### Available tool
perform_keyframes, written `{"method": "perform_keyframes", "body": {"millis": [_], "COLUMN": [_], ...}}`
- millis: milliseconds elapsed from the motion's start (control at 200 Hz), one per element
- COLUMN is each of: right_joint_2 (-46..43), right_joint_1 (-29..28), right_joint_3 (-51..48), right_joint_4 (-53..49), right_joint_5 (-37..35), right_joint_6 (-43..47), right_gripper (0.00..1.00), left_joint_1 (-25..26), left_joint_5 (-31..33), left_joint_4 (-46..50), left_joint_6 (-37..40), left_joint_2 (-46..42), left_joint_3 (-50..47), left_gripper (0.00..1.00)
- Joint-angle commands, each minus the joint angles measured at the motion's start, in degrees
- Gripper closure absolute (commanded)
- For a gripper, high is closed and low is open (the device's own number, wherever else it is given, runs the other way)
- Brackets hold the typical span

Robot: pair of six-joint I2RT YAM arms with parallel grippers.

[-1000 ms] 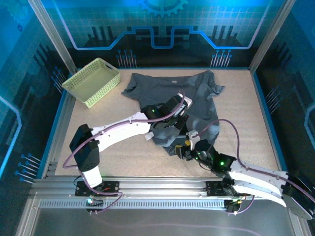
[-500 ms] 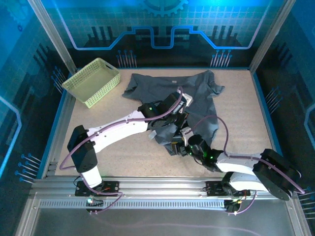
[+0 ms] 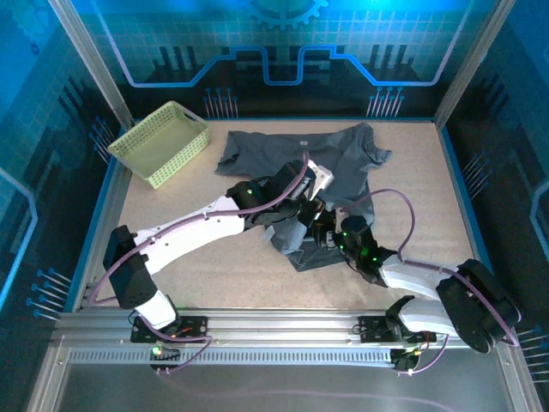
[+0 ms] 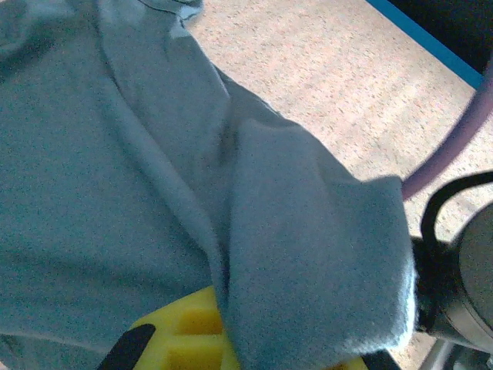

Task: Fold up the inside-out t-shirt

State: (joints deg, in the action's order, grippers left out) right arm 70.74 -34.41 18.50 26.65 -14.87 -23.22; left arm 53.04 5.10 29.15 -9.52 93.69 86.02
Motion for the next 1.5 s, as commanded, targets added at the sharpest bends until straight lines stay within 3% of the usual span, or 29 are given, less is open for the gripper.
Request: {"method": "perform_keyframes", "body": {"millis": [0,175,370,820,1030,1181,1391,1496], "right_joint_2": [-0.2,3.7,8.9,20.3,23.6,24.1,27.0,29.4], "right_joint_1": [-0.4,-2.9,-6.1,-6.9,-0.9,3.4,4.7,5.8], "right_joint_3": [2.6,2.4,2.3,9.2,13.2,13.6,20.0,22.6], "right_joint_4": [1.8,11.2,21.3,21.7,20.8,23.0,16.0,16.3], "right_joint_5": [-5.3,-14.5,-19.2,-23.8,-16.5,-7.6,-7.4,-4.0], "right_joint_6": [-3.5,-5.0,-1.6,0.2,-2.3,-4.0,-5.8,-8.9], "right_gripper": [0.35,0.33,0.32,0.31,0.31,0.31,0.32,0.32], "left_joint_1": [0.2,0.2,-1.1,-1.9,-1.9,-2.0,-1.9,-1.8], "left_joint_5": [-6.9,-13.7,-11.1,-14.3,-14.6,-11.2,-11.7,-12.2], "left_joint_4": [0.7,-2.3,0.9,4.3,4.5,5.5,4.1,3.8], "left_joint_6": [0.1,-5.0,-7.9,-7.1,-6.2,-2.9,-2.6,-2.6], "left_joint_2": [0.0,1.3,4.6,7.7,5.1,2.7,1.1,0.8], "left_joint_3": [1.0,3.5,10.6,19.0,17.5,15.4,13.9,14.3], "left_gripper": [0.95,0.92,0.92,0.94,0.94,0.94,0.96,0.96]}}
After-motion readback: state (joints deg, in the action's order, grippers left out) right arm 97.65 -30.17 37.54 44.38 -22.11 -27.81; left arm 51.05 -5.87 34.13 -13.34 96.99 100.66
